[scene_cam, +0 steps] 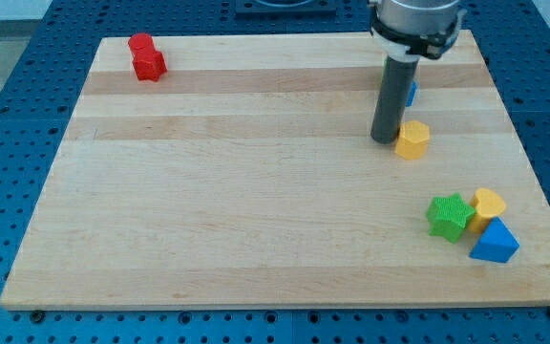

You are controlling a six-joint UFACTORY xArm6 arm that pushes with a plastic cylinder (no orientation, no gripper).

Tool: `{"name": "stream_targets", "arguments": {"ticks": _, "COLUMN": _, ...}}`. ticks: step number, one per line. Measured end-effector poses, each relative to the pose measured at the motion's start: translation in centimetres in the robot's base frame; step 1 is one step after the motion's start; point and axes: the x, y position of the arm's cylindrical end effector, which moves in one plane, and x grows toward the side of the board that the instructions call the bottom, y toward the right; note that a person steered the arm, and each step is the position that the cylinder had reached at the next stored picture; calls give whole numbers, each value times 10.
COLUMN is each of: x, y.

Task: Slide the hexagon into the green star

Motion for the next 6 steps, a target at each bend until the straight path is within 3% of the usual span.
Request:
{"name": "stream_targets", "arguments": {"ticks": 2, "x": 27, "y": 0}}
{"name": "stream_targets", "arguments": {"ticks": 3, "x": 22, "y": -12}}
{"name": "stream_targets", "arguments": {"ticks": 4, "x": -13, "y": -14}}
{"name": "stream_targets", "arguments": {"ticks": 6, "x": -27, "y": 33}}
